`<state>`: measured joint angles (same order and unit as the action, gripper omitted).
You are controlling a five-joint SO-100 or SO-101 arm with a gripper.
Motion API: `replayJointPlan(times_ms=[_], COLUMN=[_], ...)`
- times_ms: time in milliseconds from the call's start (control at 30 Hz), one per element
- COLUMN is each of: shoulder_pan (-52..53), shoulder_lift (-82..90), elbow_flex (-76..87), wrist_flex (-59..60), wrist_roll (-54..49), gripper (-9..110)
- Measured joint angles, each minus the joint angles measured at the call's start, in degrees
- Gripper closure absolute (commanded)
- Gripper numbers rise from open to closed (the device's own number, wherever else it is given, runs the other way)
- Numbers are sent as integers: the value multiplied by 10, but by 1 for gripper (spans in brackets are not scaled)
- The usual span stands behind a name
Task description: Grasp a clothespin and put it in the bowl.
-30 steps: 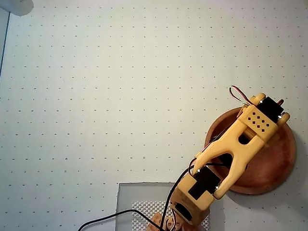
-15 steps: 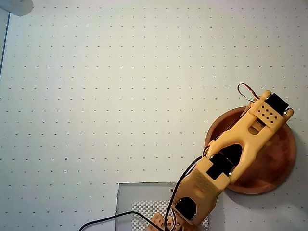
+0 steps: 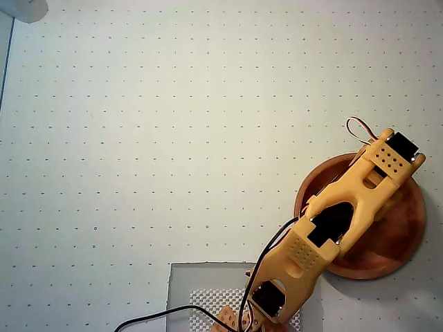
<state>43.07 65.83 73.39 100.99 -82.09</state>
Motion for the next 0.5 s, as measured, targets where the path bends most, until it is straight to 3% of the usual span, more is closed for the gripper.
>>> replayJointPlan(times_ms=[167,500], shoulder_pan=[0,-16], shoulder_lift=[1,171], elbow_flex=[0,0], wrist_flex=[0,0], wrist_roll=[0,0], gripper=[72,101])
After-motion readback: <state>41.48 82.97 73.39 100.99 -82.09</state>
